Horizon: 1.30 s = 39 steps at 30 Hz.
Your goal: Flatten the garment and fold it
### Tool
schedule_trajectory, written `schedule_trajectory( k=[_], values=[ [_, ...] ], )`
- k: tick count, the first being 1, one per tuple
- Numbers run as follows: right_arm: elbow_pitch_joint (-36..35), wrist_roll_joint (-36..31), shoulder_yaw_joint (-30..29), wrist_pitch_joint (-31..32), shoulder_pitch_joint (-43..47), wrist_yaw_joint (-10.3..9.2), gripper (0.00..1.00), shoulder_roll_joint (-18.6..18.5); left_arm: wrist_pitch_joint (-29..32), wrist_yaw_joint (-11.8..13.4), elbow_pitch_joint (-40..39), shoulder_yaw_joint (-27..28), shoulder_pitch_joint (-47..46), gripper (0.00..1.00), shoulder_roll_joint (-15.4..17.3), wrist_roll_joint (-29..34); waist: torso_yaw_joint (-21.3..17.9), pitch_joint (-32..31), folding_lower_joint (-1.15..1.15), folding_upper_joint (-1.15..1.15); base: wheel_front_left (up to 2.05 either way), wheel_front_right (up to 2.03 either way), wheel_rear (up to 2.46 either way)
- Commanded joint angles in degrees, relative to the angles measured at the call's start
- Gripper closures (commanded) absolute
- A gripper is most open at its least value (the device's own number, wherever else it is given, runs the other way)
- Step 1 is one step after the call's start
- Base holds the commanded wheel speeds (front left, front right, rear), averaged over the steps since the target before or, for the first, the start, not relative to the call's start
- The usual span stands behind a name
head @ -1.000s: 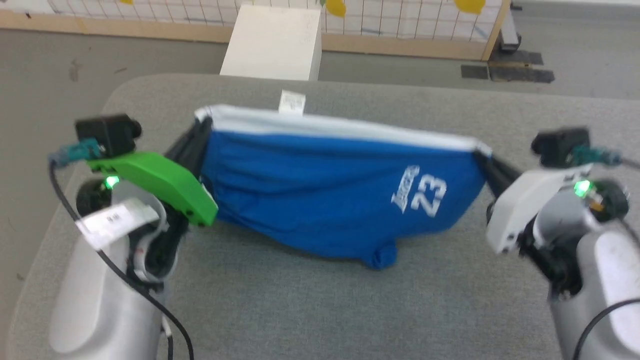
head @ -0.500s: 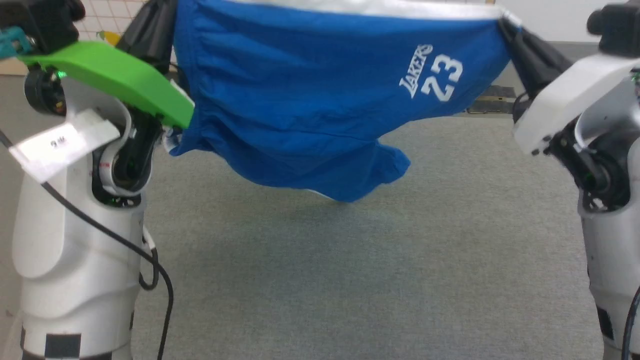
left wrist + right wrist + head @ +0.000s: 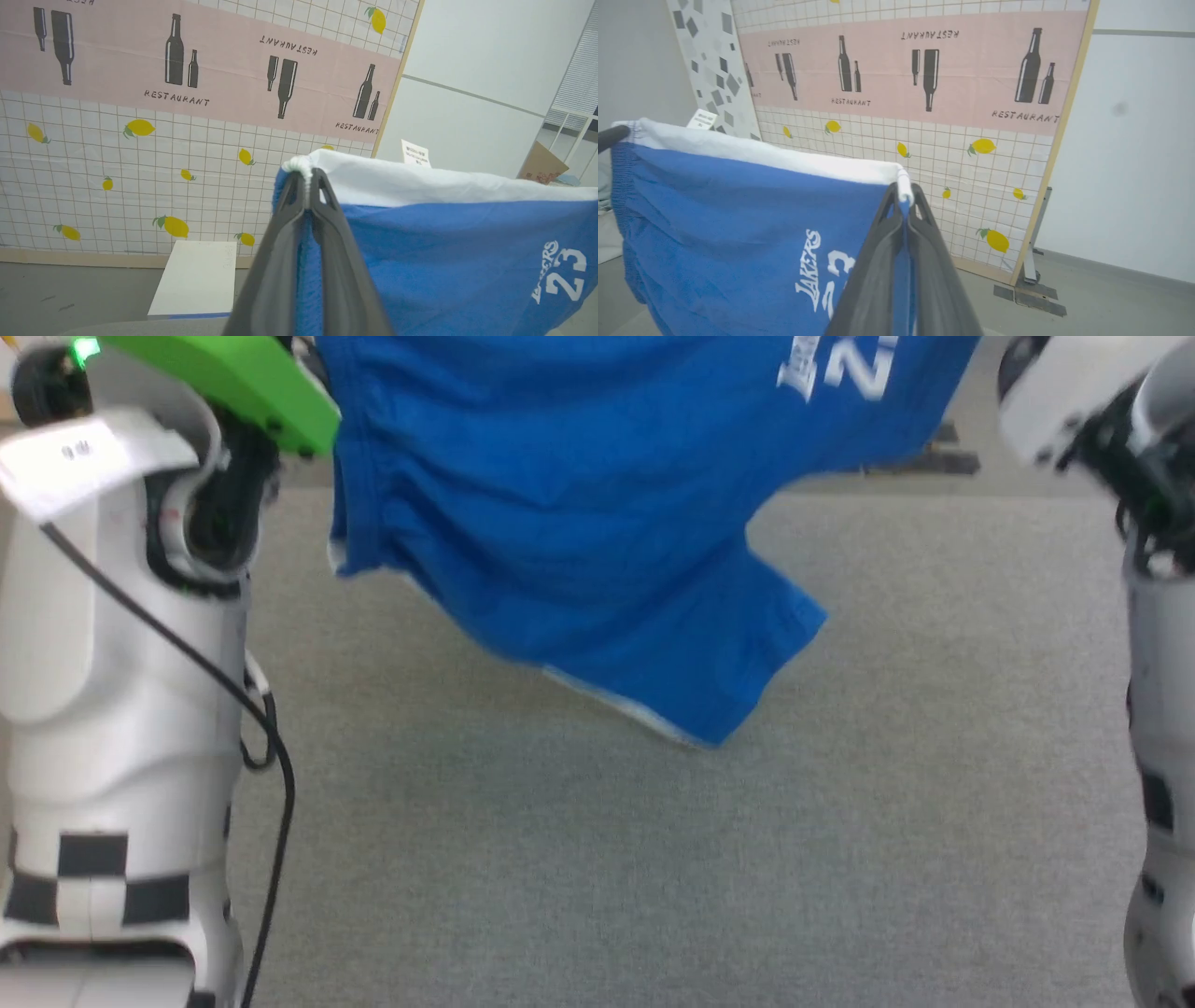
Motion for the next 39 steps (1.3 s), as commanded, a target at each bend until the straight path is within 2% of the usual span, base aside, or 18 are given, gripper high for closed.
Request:
schedule_trajectory(
  k=[1,7,13,21,29,34,39],
  values=[
    [1.0,-0.4,-0.3,0.1,-2.5,-0.09,1.0,0.3,-0.5,-0.3,1.1,0.2,-2.5,1.0,0.1,0.0,-1.0,5.3,0.0,0.0,0.0,0.0,0.0],
    [6.2,-3.1,-1.3,-0.9,-14.7,-0.09,1.0,1.4,-4.1,-0.6,6.8,0.0,-13.3,1.0,0.0,1.6,-2.2,14.3,0.0,0.0,0.0,0.0,0.0],
    [12.4,-7.0,-2.3,-4.9,-26.4,-0.09,1.0,2.9,-9.6,-1.3,12.3,-0.4,-24.4,1.0,0.0,3.3,-3.3,21.3,0.0,0.0,0.0,0.0,0.0],
    [19.0,-9.9,-2.5,-9.2,-32.8,-0.09,1.0,3.2,-17.2,-2.5,19.0,-1.6,-30.4,1.0,-0.5,3.9,-3.4,27.0,0.0,0.0,0.0,0.0,0.0],
    [20.3,-5.7,1.8,-12.7,-27.3,-0.09,1.0,1.5,-23.0,-3.4,23.8,-4.4,-26.1,1.0,-1.0,0.6,-2.1,27.2,0.0,0.0,0.0,0.0,0.0],
    [17.8,-0.6,5.5,-14.8,-18.6,-0.09,1.0,-0.8,-26.2,-3.4,21.4,-11.2,-18.5,1.0,-0.5,-3.5,-0.9,23.6,0.0,0.0,0.0,0.0,0.0],
    [13.0,4.8,7.0,-16.6,-5.3,-0.09,1.0,-3.6,-28.9,-3.4,17.0,-17.5,-7.2,1.0,0.8,-8.9,0.8,17.4,0.0,0.0,0.0,0.0,0.0]
  ],
)
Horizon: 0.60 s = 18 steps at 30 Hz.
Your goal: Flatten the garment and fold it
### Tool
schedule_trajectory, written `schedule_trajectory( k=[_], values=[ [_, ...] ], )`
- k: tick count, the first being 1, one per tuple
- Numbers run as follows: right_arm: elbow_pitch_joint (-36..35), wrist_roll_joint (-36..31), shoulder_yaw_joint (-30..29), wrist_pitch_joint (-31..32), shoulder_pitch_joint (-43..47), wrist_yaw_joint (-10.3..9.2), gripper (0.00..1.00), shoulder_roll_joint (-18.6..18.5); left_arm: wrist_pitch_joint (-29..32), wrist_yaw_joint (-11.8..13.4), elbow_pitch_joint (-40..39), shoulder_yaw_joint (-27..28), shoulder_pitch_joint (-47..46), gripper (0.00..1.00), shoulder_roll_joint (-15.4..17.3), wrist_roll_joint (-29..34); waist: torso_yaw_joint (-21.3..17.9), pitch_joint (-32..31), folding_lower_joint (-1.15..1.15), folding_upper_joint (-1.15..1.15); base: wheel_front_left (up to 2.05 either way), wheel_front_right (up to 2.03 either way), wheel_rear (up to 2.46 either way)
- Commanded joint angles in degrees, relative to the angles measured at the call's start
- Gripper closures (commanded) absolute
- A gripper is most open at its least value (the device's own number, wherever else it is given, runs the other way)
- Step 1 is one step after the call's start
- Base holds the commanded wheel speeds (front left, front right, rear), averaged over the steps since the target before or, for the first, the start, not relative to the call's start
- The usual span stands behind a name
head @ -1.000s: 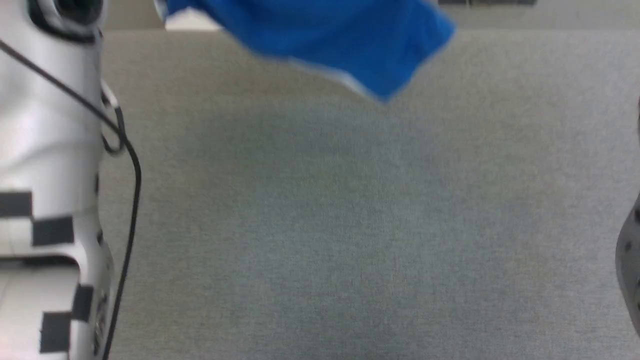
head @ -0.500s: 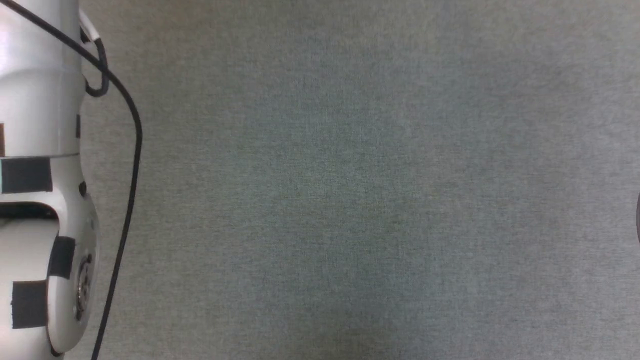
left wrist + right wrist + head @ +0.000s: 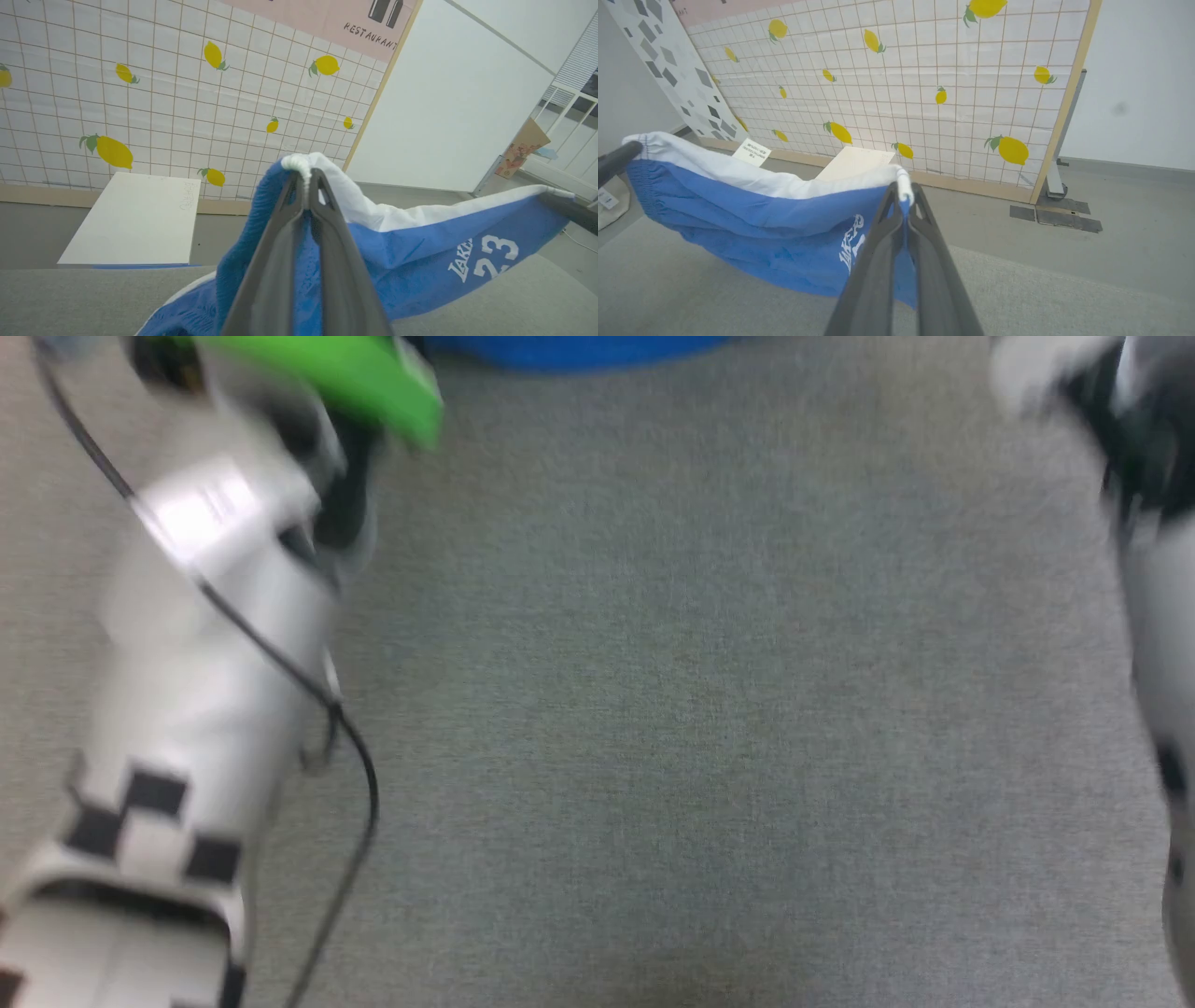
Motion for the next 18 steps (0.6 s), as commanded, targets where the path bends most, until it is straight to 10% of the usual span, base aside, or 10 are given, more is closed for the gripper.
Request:
schedule_trajectory(
  k=[1,18],
  values=[
    [-1.4,1.2,0.6,-0.4,4.3,-0.09,1.0,-0.7,-0.8,-0.4,-1.3,-0.8,3.7,1.0,0.8,-1.4,2.6,-6.6,0.0,0.0,0.0,0.0,0.0],
    [-14.8,10.7,-1.8,5.3,53.3,-0.09,1.0,-0.9,-1.6,-0.4,-13.1,-5.2,47.4,1.0,1.6,-9.1,4.4,-25.7,0.0,0.0,0.0,0.0,0.0]
  ],
)
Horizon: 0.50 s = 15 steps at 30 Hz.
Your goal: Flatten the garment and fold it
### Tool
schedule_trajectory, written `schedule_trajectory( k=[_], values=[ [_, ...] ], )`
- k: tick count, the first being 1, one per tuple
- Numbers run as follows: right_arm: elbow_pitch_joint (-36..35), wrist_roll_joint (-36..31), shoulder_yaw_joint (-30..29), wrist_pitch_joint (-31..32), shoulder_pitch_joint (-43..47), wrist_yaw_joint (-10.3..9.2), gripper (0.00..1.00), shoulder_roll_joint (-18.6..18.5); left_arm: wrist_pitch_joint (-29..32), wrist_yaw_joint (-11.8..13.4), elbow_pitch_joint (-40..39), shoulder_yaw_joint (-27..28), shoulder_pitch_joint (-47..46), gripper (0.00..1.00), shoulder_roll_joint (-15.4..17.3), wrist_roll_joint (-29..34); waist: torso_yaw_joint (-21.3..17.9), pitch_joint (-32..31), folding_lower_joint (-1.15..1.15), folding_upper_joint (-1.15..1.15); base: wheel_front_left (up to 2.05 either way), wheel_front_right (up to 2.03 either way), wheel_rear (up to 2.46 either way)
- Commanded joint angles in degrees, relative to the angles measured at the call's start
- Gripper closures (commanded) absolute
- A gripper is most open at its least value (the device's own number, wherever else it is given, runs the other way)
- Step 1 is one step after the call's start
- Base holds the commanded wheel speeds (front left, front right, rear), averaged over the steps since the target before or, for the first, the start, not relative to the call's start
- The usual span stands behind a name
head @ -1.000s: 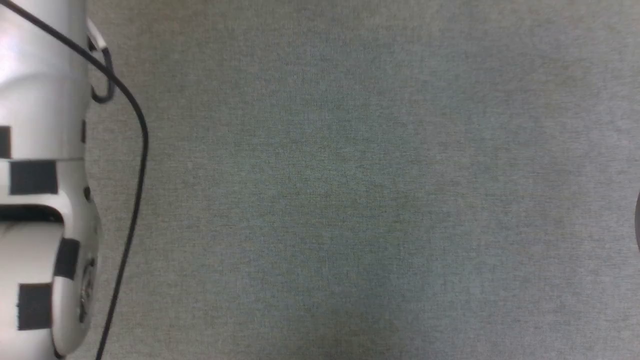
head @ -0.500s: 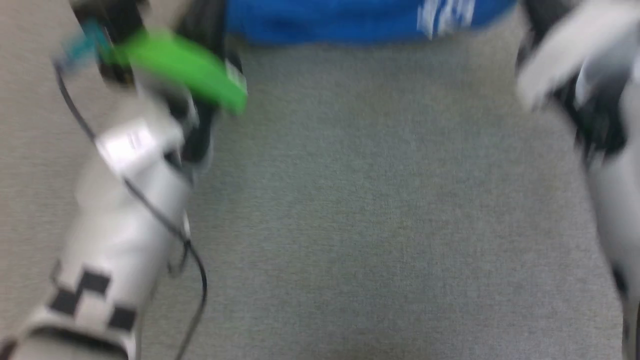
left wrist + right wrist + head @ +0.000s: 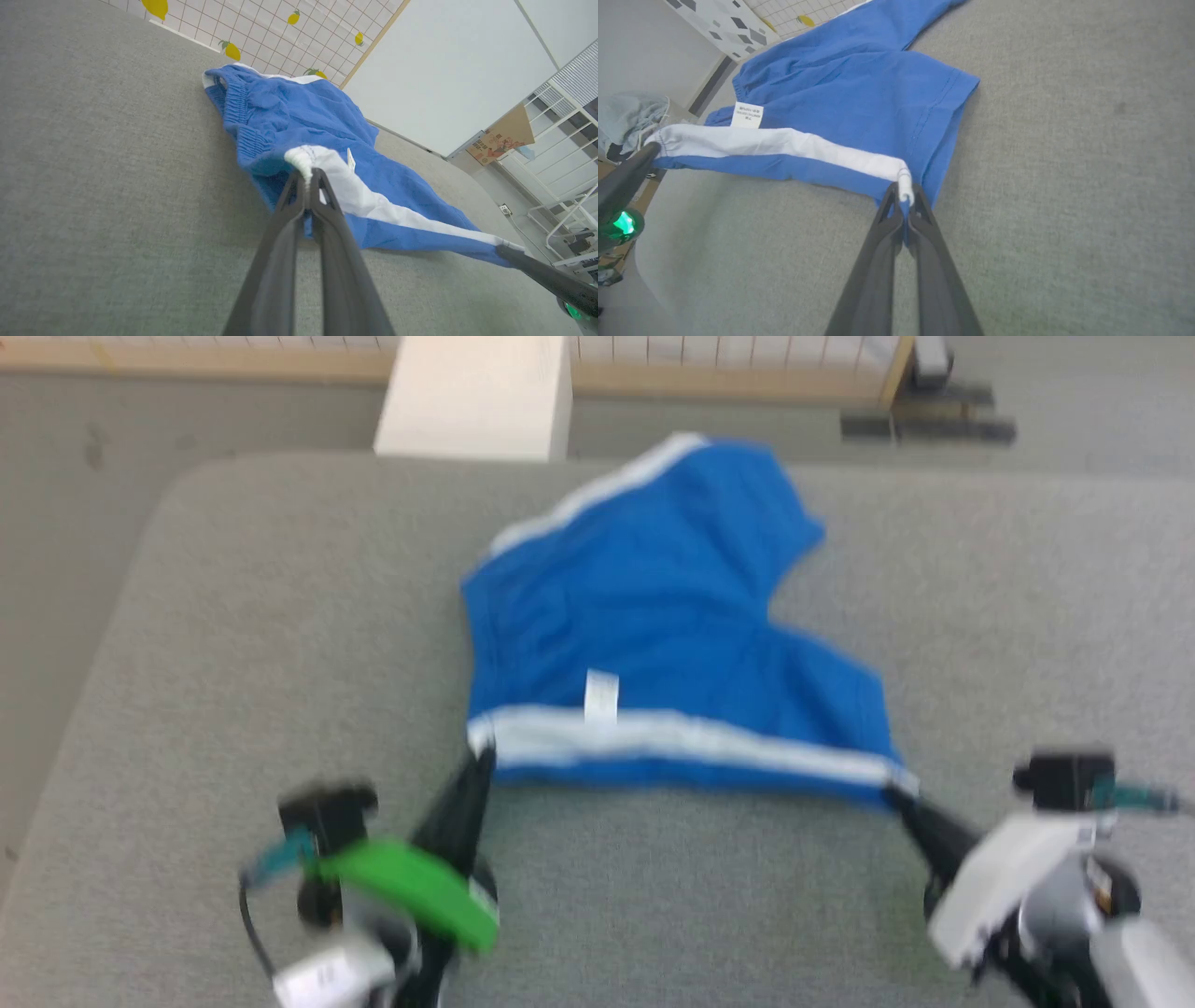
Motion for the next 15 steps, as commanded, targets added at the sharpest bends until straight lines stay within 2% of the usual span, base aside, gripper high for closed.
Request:
schedule_trajectory(
  k=[1,8,15],
  values=[
    [-1.1,0.7,-0.6,0.9,2.1,-0.09,1.0,0.6,-0.3,-0.4,0.0,-0.4,2.2,1.0,0.5,-0.4,0.8,-6.4,0.01,0.0,0.0,0.0,0.0],
    [-7.4,0.7,-3.9,9.1,12.9,-0.09,1.0,2.7,2.3,0.2,-2.0,-1.6,11.9,1.0,2.1,-3.5,-0.8,-9.9,0.01,0.0,0.0,0.0,0.0],
    [-13.8,-0.4,-7.1,16.6,18.3,-0.09,1.0,5.2,4.4,2.4,-7.1,-0.9,16.9,1.0,4.4,-5.5,-1.9,-10.2,0.01,0.0,0.0,0.0,0.0]
  ],
)
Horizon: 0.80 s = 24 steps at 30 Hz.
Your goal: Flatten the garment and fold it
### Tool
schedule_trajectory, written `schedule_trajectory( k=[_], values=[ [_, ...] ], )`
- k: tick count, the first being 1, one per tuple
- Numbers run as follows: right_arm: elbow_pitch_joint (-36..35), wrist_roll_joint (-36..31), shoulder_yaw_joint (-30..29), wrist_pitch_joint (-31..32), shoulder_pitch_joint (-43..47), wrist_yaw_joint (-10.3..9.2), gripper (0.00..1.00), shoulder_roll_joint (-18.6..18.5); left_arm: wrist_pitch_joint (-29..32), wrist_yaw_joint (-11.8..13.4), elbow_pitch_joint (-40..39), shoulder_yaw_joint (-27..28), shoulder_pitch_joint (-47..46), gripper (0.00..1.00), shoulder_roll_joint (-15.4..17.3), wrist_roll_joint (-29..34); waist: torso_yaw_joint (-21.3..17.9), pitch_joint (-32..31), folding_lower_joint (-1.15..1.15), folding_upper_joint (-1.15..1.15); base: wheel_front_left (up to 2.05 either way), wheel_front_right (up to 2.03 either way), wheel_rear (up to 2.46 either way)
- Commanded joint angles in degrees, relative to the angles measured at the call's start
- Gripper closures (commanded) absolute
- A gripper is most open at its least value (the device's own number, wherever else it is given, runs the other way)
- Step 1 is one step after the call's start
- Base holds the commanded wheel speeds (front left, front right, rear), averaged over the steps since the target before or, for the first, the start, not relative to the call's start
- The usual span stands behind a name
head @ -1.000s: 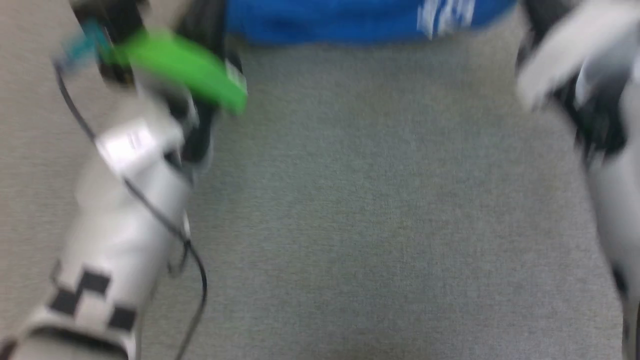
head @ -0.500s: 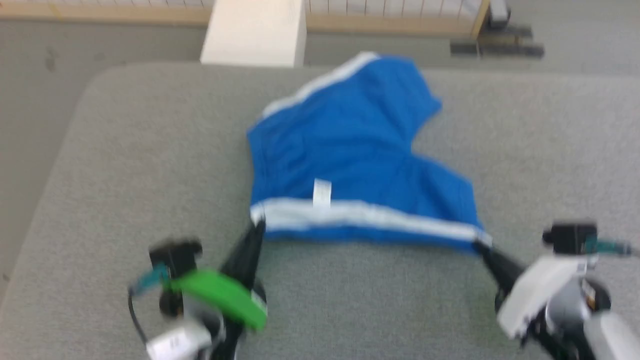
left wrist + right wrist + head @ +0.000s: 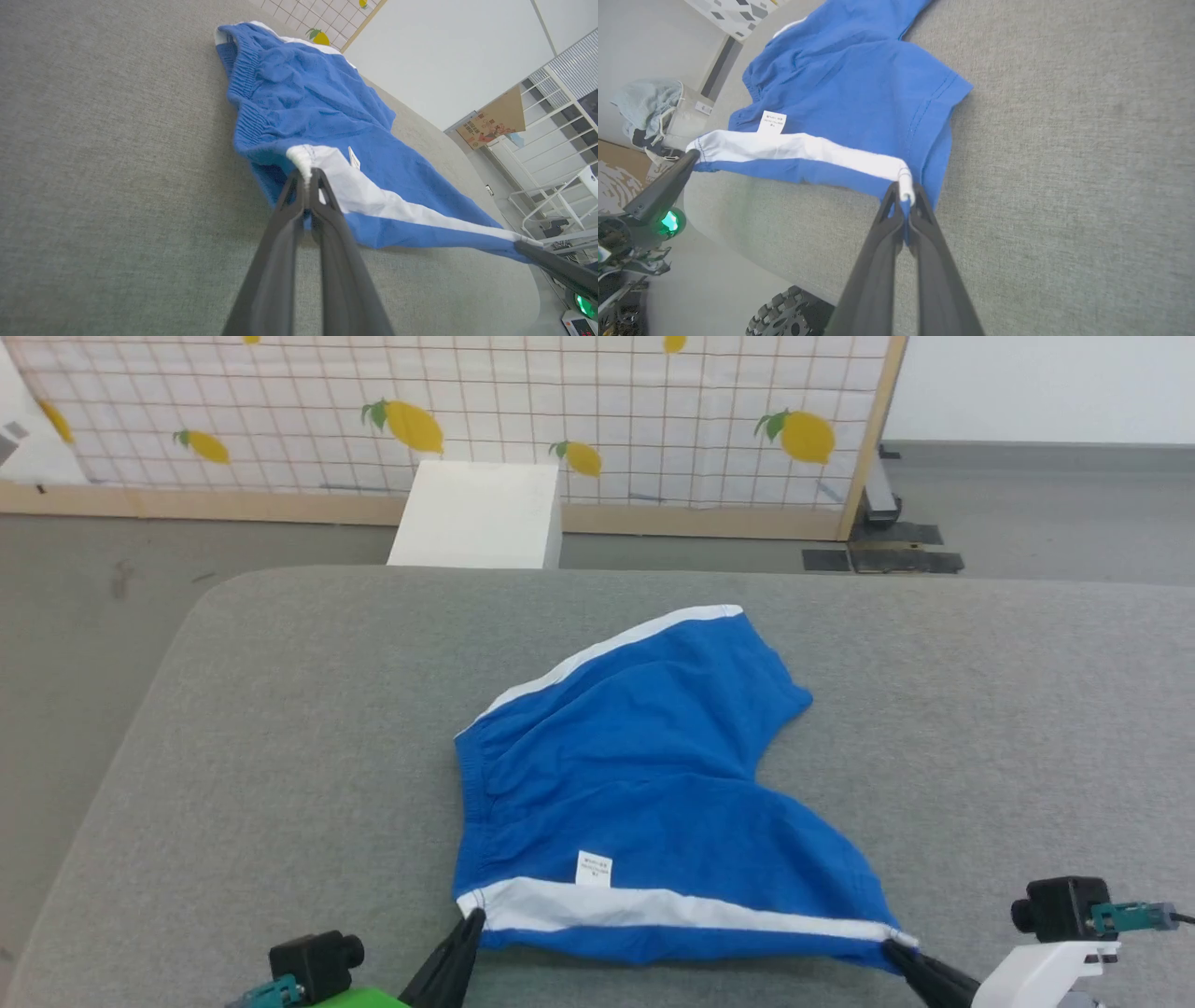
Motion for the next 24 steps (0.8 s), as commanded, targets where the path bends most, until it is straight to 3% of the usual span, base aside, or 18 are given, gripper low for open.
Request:
schedule_trajectory(
  k=[1,9,24],
  values=[
    [-1.3,-0.9,-0.7,0.4,0.0,-0.08,1.0,0.5,-0.1,0.5,-1.0,0.6,0.6,1.0,0.7,-0.6,-0.5,0.1,0.01,0.0,0.0,0.0,0.0],
    [-1.7,-4.5,-1.0,1.6,-9.6,-0.08,1.0,1.1,0.0,2.3,-4.5,2.3,-3.8,1.0,0.9,-0.1,-0.9,3.5,0.01,0.0,0.0,0.0,0.0],
    [16.3,-8.9,2.9,-1.5,-40.0,-0.08,1.0,-0.5,0.3,5.7,2.7,5.6,-23.2,1.0,-2.9,1.6,1.4,17.4,0.01,0.0,0.0,0.0,0.0]
  ],
)
